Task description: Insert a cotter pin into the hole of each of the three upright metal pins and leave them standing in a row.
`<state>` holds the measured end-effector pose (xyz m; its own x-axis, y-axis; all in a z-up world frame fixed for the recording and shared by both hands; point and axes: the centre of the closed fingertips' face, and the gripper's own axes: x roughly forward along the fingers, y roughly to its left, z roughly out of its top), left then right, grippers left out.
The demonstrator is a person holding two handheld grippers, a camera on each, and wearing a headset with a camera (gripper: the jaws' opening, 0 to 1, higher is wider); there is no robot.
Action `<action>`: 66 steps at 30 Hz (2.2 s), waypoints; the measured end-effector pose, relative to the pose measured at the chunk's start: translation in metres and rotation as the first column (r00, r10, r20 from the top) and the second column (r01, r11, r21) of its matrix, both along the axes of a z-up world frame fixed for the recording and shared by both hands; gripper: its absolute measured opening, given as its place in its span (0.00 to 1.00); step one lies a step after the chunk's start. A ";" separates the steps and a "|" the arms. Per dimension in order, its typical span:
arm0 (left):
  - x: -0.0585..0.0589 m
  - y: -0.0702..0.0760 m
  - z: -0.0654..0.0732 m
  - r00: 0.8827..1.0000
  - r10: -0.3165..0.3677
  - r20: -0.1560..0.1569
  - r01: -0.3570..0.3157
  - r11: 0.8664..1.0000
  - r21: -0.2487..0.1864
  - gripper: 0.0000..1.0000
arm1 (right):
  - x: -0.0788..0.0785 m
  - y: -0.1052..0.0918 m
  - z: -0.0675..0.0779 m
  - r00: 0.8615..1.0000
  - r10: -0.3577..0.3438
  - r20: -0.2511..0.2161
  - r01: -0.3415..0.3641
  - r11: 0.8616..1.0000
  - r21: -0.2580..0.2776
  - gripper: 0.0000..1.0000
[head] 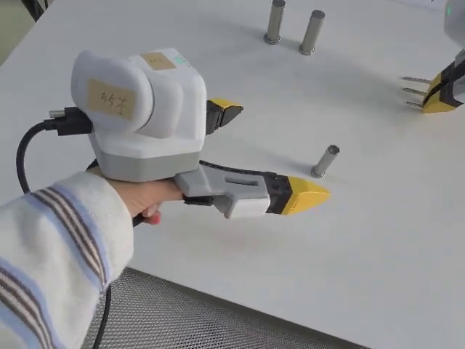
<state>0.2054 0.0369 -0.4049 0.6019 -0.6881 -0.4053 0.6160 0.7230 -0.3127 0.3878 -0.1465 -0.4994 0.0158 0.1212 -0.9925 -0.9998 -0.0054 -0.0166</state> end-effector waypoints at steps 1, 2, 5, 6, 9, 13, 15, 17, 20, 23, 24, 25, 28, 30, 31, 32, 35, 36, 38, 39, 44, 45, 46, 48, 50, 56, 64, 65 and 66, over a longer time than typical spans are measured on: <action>0.000 0.000 0.000 1.000 0.001 0.000 -0.001 1.000 -0.001 0.92 | 0.000 0.000 0.000 1.000 0.002 0.001 -0.002 1.000 -0.004 0.01; 0.000 0.000 0.000 1.000 0.001 0.001 -0.001 1.000 -0.002 0.92 | 0.001 0.000 0.000 1.000 0.007 0.003 -0.007 1.000 -0.005 0.00; 0.000 0.001 0.000 1.000 0.001 0.002 -0.001 1.000 -0.002 0.92 | 0.005 0.001 -0.001 1.000 -0.002 0.027 0.002 1.000 -0.007 0.00; 0.000 0.001 0.001 1.000 0.003 0.002 -0.003 1.000 -0.003 0.92 | 0.004 0.001 -0.001 1.000 -0.002 0.020 0.002 1.000 -0.006 0.00; -0.001 0.002 0.001 1.000 0.006 0.003 -0.006 1.000 -0.005 0.91 | 0.001 0.002 0.000 1.000 -0.005 0.024 0.005 1.000 -0.006 0.00; -0.001 0.003 0.000 1.000 0.009 0.003 -0.009 1.000 -0.005 0.91 | 0.001 0.003 0.001 0.999 -0.028 0.035 0.028 1.000 0.000 0.00; -0.001 0.003 0.001 1.000 0.008 0.003 -0.008 1.000 -0.006 0.91 | 0.000 0.003 0.001 0.998 -0.048 0.041 0.048 0.999 0.001 0.00; -0.001 0.004 0.001 1.000 0.009 0.003 -0.009 1.000 -0.007 0.91 | -0.001 0.003 0.001 0.998 -0.033 0.050 0.033 0.999 0.002 0.00; -0.001 0.004 0.002 1.000 0.010 -0.001 -0.010 1.000 -0.015 0.91 | 0.001 0.002 0.001 0.998 -0.024 0.058 0.024 1.000 -0.004 0.00; -0.001 0.005 0.003 1.000 0.013 0.002 -0.013 1.000 -0.016 0.91 | 0.000 0.000 0.001 0.998 -0.016 0.067 0.017 1.000 -0.016 0.00; -0.001 0.005 0.003 1.000 0.013 0.002 -0.013 1.000 -0.015 0.91 | 0.000 -0.001 0.001 0.997 -0.008 0.074 0.009 1.000 -0.021 0.00; -0.001 0.005 0.004 1.000 0.012 0.004 -0.012 1.000 -0.014 0.91 | -0.001 -0.003 0.002 0.997 -0.004 0.076 0.006 1.000 -0.025 0.00; -0.002 0.005 0.004 1.000 0.009 0.005 -0.009 1.000 -0.010 0.91 | -0.001 -0.007 0.010 0.996 -0.011 0.086 0.013 1.000 -0.020 0.00; -0.001 0.004 0.005 1.000 0.007 0.009 -0.007 1.000 -0.008 0.91 | -0.002 -0.008 0.019 0.995 -0.028 0.094 0.028 1.000 -0.002 0.00; -0.001 0.003 0.006 1.000 0.006 0.010 -0.006 1.000 -0.008 0.91 | -0.002 -0.007 0.023 0.995 -0.027 0.100 0.027 1.000 0.005 0.00; -0.001 0.002 0.007 1.000 0.004 0.014 -0.004 1.000 -0.009 0.91 | -0.004 -0.006 0.029 0.993 -0.023 0.115 0.022 1.000 0.016 0.00; -0.001 -0.001 0.011 1.000 -0.001 0.023 0.001 1.000 -0.012 0.90 | -0.009 -0.001 0.044 0.989 -0.012 0.147 0.004 0.999 0.051 0.00; 0.000 -0.003 0.013 1.000 -0.003 0.027 0.003 1.000 -0.015 0.90 | -0.013 0.000 0.049 0.988 -0.006 0.156 -0.003 0.998 0.061 0.00; 0.000 -0.004 0.014 1.000 -0.005 0.029 0.005 1.000 -0.020 0.89 | -0.018 0.002 0.055 0.984 0.010 0.178 -0.023 0.997 0.072 0.00; 0.001 -0.005 0.015 1.000 -0.007 0.031 0.007 1.000 -0.022 0.89 | -0.022 0.003 0.058 0.983 0.014 0.183 -0.028 0.997 0.078 0.00; 0.004 -0.010 0.021 0.999 -0.016 0.031 0.017 0.999 -0.033 0.87 | -0.041 0.014 0.075 0.975 0.018 0.220 -0.051 0.988 0.144 0.00; 0.005 -0.012 0.023 0.999 -0.019 0.032 0.020 0.999 -0.037 0.87 | -0.045 0.016 0.079 0.973 0.018 0.230 -0.055 0.986 0.157 0.00; 0.006 -0.013 0.024 0.999 -0.020 0.033 0.021 0.999 -0.040 0.86 | -0.048 0.018 0.081 0.972 0.015 0.234 -0.056 0.984 0.166 0.00; 0.008 -0.015 0.027 0.999 -0.024 0.033 0.025 0.999 -0.047 0.84 | -0.055 0.022 0.088 0.967 0.018 0.253 -0.067 0.980 0.185 0.00; 0.009 -0.017 0.028 0.999 -0.038 0.028 0.040 0.998 -0.047 0.82 | -0.063 0.027 0.095 0.965 0.002 0.262 -0.063 0.972 0.225 0.00; 0.012 -0.023 0.028 0.997 -0.070 0.019 0.071 0.997 -0.015 0.77 | -0.082 0.038 0.112 0.950 -0.014 0.312 -0.082 0.953 0.292 0.00; 0.013 -0.039 0.039 0.997 -0.079 -0.009 0.079 0.995 -0.066 0.70 | -0.116 0.049 0.130 0.925 -0.022 0.380 -0.121 0.929 0.348 0.00; 0.013 -0.040 0.038 0.997 -0.078 -0.016 0.077 0.995 -0.063 0.68 | -0.122 0.052 0.132 0.922 -0.018 0.387 -0.130 0.927 0.352 0.00; 0.014 -0.041 0.036 0.996 -0.080 -0.024 0.079 0.995 -0.053 0.67 | -0.127 0.056 0.133 0.919 -0.014 0.395 -0.140 0.923 0.358 0.00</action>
<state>0.2190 -0.0043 -0.3685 0.5340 -0.7540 -0.3826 0.6620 0.6544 -0.3654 0.2604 -0.0909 -0.3665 0.3647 0.4931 -0.7898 -0.9115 0.0159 -0.4109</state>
